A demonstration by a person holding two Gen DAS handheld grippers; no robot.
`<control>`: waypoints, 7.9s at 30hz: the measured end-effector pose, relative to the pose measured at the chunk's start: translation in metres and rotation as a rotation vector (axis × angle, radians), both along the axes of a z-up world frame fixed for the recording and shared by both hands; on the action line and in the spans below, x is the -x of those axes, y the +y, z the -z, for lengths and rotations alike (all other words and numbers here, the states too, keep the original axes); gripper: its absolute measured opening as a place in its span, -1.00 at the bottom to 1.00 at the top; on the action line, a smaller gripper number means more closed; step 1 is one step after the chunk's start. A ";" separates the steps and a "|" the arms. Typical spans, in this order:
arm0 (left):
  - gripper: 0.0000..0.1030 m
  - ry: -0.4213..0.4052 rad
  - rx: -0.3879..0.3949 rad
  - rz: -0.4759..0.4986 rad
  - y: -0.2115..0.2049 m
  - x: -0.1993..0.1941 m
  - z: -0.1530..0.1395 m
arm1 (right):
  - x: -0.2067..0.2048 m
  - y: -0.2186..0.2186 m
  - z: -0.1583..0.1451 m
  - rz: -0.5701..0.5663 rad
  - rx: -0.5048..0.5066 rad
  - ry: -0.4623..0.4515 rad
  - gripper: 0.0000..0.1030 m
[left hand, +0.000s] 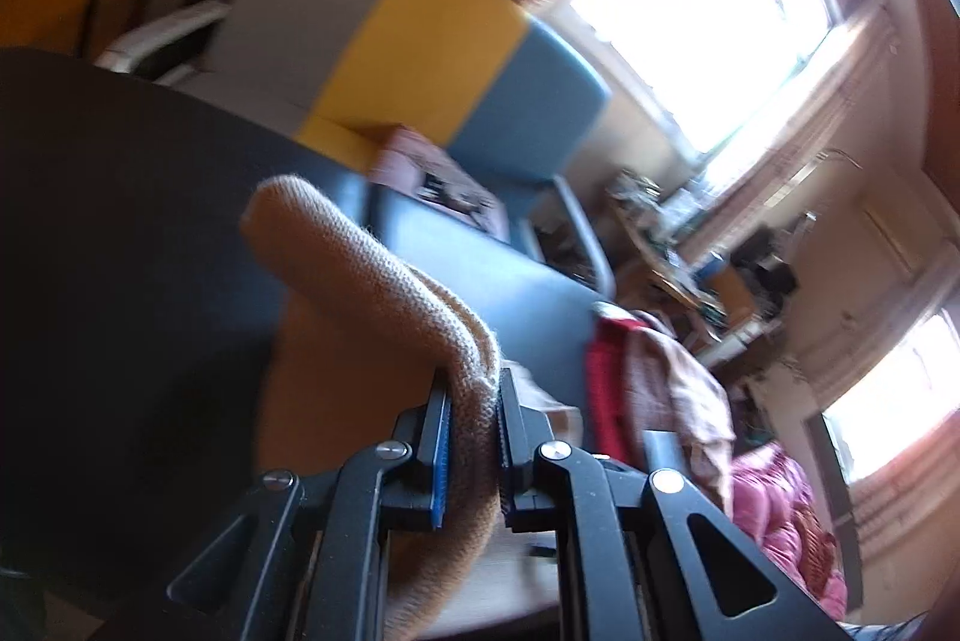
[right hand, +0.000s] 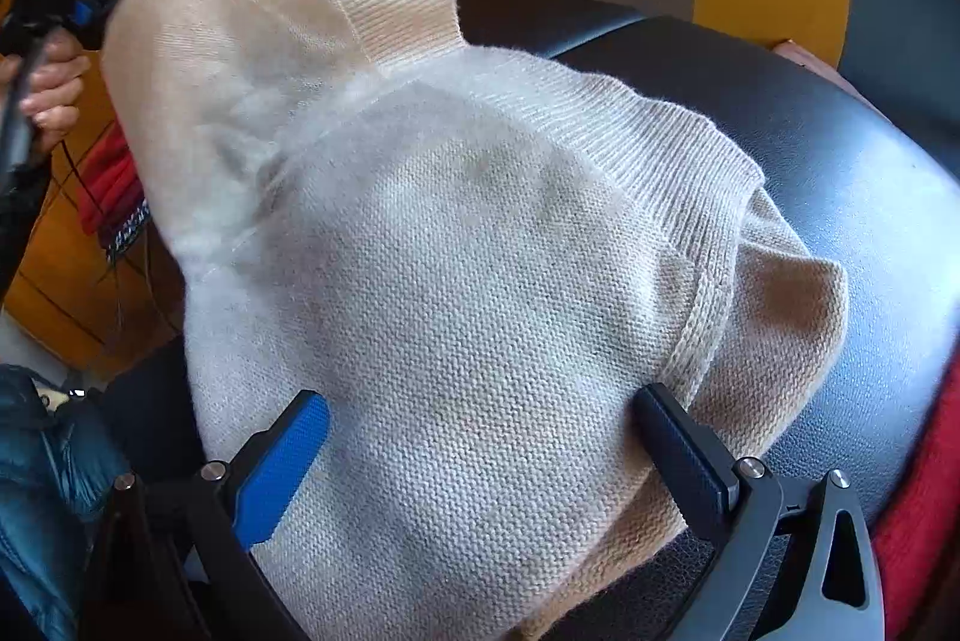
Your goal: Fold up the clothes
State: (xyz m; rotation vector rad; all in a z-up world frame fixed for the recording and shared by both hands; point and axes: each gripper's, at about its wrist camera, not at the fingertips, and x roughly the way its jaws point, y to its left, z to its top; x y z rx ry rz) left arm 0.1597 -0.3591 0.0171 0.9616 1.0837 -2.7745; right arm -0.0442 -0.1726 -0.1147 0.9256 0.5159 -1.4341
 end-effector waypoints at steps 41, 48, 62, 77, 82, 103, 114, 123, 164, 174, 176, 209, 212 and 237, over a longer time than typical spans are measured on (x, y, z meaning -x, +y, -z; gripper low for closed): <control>-0.66 -0.095 -0.301 0.340 0.126 0.123 0.064 | 0.035 -0.012 0.015 0.047 0.201 -0.060 1.00; -0.71 -0.131 -0.031 0.006 0.054 0.041 0.070 | 0.033 -0.026 0.014 0.050 0.198 -0.037 1.00; -0.70 -0.219 0.101 0.214 0.118 0.031 0.122 | -0.011 0.016 -0.020 0.106 0.129 0.059 1.00; -0.68 -0.159 0.122 0.564 0.177 0.038 0.119 | 0.003 0.061 -0.063 0.341 0.286 -0.242 1.00; -0.68 -0.137 0.120 0.471 0.152 0.022 0.110 | 0.024 0.030 -0.068 0.420 0.306 -0.240 1.00; -0.64 -0.138 0.093 0.382 0.124 0.025 0.132 | 0.107 -0.025 -0.046 0.634 0.211 -0.397 0.27; -0.54 -0.112 0.112 0.367 0.129 0.016 0.128 | 0.070 0.004 -0.107 0.614 0.254 0.033 -0.82; -0.54 -0.123 0.138 0.419 0.155 0.022 0.116 | 0.095 0.043 -0.049 0.741 0.221 -0.092 -0.68; -0.49 -0.028 0.354 0.134 0.117 0.029 0.061 | 0.013 0.044 -0.113 0.815 0.186 0.072 0.13; -0.45 -0.092 0.481 0.055 0.135 0.066 0.095 | 0.034 0.014 -0.051 1.045 0.179 0.007 0.29; -0.45 -0.073 0.510 0.042 0.146 0.061 0.100 | 0.034 0.021 -0.047 1.048 0.190 0.029 0.27; -0.23 -0.096 0.479 -0.124 0.078 -0.018 0.077 | 0.007 -0.036 -0.053 0.678 0.297 -0.003 0.58; 0.03 -0.093 0.361 -0.147 0.044 -0.029 0.079 | 0.006 -0.015 -0.061 0.656 0.334 -0.021 0.73; -0.14 -0.045 -0.053 0.031 0.027 0.009 0.130 | 0.002 -0.027 -0.014 0.380 0.236 -0.259 -0.05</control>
